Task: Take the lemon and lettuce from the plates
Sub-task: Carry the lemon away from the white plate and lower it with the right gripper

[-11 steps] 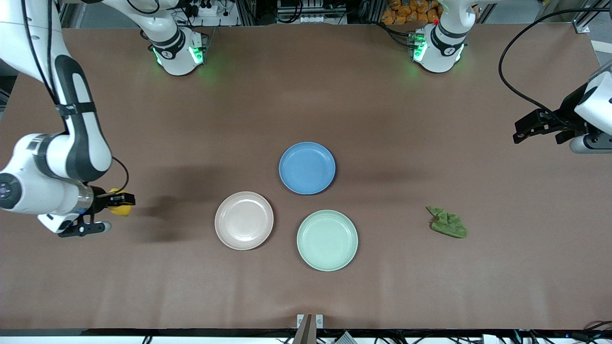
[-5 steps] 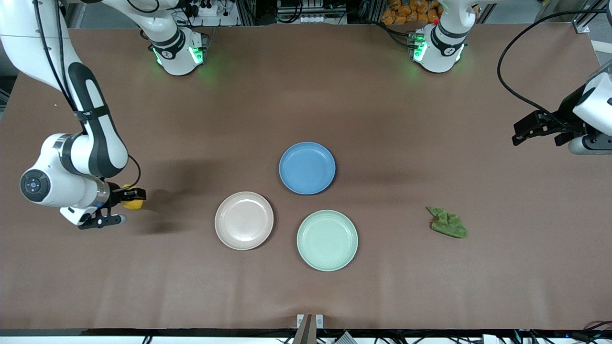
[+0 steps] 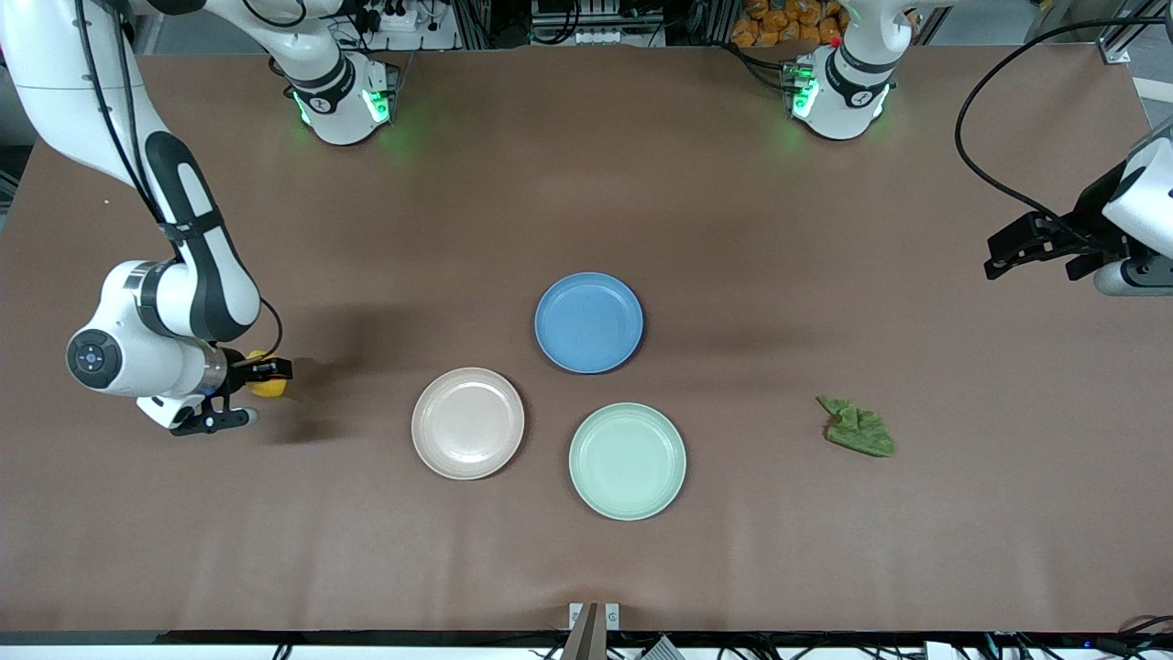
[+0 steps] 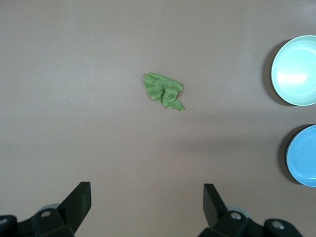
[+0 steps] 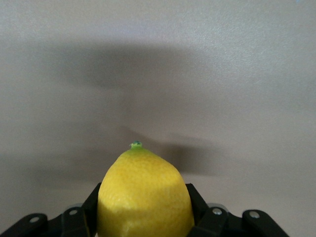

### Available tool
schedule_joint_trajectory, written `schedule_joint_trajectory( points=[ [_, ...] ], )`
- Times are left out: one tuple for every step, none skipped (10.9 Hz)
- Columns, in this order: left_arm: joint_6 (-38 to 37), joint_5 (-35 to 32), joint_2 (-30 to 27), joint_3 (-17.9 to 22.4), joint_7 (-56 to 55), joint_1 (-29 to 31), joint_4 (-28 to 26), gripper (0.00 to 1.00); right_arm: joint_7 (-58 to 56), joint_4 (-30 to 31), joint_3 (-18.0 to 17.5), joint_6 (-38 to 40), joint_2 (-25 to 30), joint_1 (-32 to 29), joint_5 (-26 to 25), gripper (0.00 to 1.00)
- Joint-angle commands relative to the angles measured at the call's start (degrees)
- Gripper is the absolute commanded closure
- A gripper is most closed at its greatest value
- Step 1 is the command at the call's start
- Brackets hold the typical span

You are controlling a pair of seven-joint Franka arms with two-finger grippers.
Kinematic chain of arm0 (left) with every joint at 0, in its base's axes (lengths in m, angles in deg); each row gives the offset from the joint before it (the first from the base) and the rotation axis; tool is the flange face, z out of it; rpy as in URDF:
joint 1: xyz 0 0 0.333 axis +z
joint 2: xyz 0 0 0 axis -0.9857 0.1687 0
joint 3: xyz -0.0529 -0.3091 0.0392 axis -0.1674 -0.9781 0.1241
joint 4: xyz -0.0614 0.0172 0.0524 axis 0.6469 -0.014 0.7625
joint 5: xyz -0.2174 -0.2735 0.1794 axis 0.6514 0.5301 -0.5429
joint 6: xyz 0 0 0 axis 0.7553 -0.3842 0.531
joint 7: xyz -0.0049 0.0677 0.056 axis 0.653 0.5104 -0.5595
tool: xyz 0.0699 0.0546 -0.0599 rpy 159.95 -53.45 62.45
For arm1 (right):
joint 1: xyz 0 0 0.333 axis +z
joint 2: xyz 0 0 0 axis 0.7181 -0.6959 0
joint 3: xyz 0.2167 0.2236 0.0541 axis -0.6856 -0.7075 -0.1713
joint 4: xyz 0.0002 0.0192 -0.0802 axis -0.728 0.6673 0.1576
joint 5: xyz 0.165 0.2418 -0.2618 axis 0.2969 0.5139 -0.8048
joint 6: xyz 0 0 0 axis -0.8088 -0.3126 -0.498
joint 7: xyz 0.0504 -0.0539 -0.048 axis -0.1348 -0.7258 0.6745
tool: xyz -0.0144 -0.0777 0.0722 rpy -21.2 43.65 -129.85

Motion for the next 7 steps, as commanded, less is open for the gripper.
schedule_joint_trajectory(
  points=[
    [1.2, -2.17, -1.27, -0.39, -0.1, 0.27, -1.02, 0.0, -0.47, 0.04, -0.74, -0.56, 0.1, -0.71, 0.14, 0.33],
    [1.29, -2.26, -1.27, -0.39, -0.1, 0.1, -1.02, 0.0, -0.47, 0.13, -0.74, -0.91, 0.1, -0.71, 0.22, 0.06],
    [1.29, -2.17, -1.27, -0.39, -0.1, 0.18, -1.1, 0.0, -0.56, 0.04, -0.74, -0.91, 0.1, -0.71, 0.14, 0.0],
    [1.29, -2.26, -1.18, -0.39, -0.1, 0.27, -1.11, 0.0, -0.56, -0.13, -0.74, -0.91, 0.1, -0.71, 0.14, 0.0],
    [1.21, -2.26, -1.27, -0.39, -0.02, 0.36, -1.11, 0.0, -0.56, -0.14, -0.74, -0.82, 0.1, -0.71, 0.22, 0.0],
    [1.29, -2.26, -1.27, -0.39, -0.1, 0.18, -1.11, 0.0, -0.47, -0.14, -0.74, -0.82, 0.18, -0.71, 0.22, 0.0],
    [1.29, -2.26, -1.18, -0.39, -0.1, 0.18, -1.11, 0.0, -0.38, -0.22, -0.74, -0.65, 0.18, -0.71, 0.22, 0.0]
  ],
)
